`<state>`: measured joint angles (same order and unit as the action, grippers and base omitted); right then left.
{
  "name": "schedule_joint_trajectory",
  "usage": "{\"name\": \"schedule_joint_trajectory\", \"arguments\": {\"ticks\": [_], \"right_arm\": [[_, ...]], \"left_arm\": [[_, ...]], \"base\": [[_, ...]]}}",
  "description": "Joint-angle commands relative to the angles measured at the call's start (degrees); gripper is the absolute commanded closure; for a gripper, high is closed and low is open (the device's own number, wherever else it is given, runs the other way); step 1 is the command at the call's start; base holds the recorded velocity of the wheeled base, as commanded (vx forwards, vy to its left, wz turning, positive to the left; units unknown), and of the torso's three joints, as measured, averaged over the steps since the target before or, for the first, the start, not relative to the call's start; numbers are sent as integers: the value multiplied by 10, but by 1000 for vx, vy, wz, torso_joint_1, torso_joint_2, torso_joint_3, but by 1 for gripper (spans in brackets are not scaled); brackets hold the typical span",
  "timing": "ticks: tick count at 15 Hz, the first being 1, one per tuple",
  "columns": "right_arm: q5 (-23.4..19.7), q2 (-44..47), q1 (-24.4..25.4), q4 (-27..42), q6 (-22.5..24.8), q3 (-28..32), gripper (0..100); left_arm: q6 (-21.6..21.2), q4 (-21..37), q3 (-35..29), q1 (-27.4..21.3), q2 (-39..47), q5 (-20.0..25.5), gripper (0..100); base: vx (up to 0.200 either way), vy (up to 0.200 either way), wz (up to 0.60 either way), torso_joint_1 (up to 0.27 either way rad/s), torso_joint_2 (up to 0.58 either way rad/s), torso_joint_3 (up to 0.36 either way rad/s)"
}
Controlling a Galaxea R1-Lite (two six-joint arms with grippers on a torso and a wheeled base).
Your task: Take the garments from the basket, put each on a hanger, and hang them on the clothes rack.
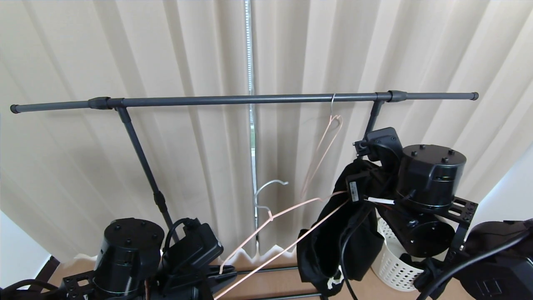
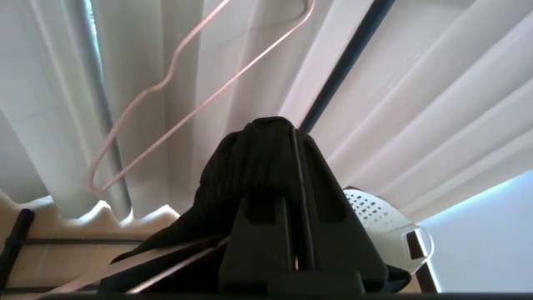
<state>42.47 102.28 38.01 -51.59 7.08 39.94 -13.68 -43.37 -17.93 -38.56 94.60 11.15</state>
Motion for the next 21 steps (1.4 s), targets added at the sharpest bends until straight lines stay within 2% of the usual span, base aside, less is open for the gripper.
{"name": "schedule_joint_trajectory", "arguments": {"ticks": [1, 4, 11, 16, 21], "right_arm": [[8, 7, 15, -1, 0, 2, 100], [45, 33, 31, -56, 6, 1, 100], [60, 29, 77, -60, 4, -1, 100], [74, 24, 115, -62, 0, -2, 100], [75, 24, 157, -62, -22, 3, 100]], "left_arm": [[1, -2, -3, 0, 8, -1, 100], [3, -5, -3, -1, 8, -2, 100], [20, -6, -10, -1, 15, -13, 100], [48, -51, -11, -4, 38, -40, 100], [52, -55, -11, -5, 41, -40, 100]], "base": [[0, 0, 0, 0, 0, 0], [0, 0, 0, 0, 0, 0], [0, 0, 0, 0, 0, 0], [0, 0, 0, 0, 0, 0], [0, 0, 0, 0, 0, 0]]}}
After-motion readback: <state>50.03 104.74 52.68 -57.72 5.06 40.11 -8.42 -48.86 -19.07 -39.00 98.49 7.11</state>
